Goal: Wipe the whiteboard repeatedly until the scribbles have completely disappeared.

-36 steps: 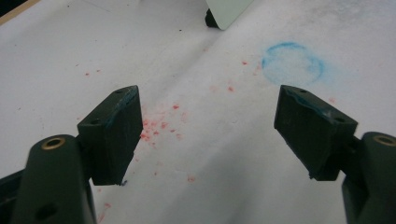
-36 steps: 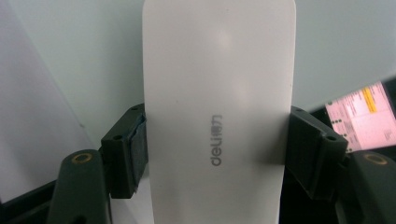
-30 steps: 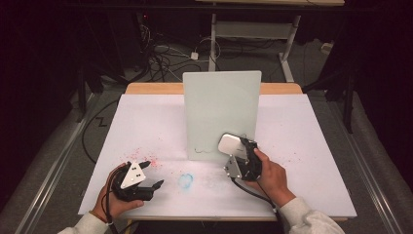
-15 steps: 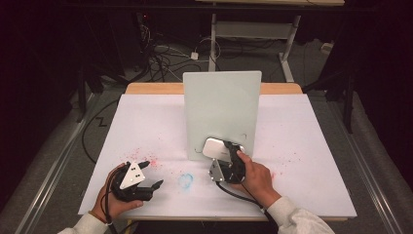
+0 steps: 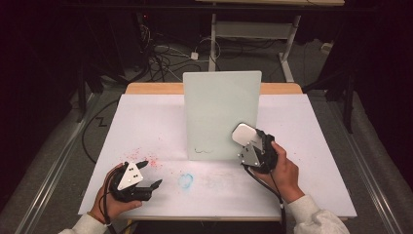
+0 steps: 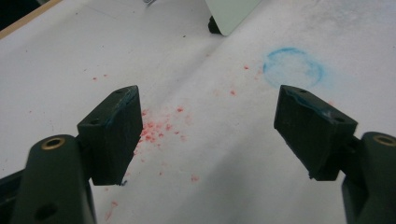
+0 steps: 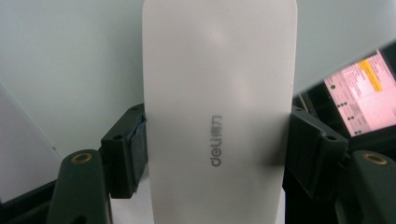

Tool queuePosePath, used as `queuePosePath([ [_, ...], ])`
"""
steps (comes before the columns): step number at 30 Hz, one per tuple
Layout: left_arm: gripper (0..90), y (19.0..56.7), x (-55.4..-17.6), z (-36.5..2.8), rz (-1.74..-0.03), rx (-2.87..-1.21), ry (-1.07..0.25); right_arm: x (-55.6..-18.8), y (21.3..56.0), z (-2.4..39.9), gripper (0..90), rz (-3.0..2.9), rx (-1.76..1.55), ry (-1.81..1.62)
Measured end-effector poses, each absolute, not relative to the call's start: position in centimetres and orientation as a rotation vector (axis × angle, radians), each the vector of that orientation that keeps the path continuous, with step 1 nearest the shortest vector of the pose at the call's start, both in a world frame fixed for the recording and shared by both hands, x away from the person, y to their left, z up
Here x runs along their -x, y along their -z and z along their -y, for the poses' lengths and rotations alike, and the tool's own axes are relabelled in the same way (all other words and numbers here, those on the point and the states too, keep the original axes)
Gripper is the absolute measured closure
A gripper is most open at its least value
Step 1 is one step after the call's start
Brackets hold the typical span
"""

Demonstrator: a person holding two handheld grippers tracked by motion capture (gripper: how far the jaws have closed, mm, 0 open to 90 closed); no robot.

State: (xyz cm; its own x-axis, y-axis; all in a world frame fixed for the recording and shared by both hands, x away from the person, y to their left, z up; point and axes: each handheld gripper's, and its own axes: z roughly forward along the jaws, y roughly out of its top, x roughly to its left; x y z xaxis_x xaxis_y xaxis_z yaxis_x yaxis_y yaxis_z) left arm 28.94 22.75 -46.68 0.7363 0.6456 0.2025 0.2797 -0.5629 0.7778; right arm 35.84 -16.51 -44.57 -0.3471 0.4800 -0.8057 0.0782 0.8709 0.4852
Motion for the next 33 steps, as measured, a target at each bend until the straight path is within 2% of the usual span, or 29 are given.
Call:
queuePosePath([
  [9, 23.1, 46.7, -28.8, -22.6, -0.686, -2.184, -0.616, -35.5, 45.6, 17.3, 31.1, -1.928, -0.370, -0.391],
  [15, 23.1, 46.6, -28.8, -22.4, -0.680, -2.186, -0.617, -35.0, 46.9, 16.2, 31.0, -1.991, -0.281, -0.366],
  [33, 23.1, 46.8, -29.0, -22.2, -0.670, -2.201, -0.605, -33.9, 49.3, 5.2, 31.0, -2.016, 0.037, -0.318],
])
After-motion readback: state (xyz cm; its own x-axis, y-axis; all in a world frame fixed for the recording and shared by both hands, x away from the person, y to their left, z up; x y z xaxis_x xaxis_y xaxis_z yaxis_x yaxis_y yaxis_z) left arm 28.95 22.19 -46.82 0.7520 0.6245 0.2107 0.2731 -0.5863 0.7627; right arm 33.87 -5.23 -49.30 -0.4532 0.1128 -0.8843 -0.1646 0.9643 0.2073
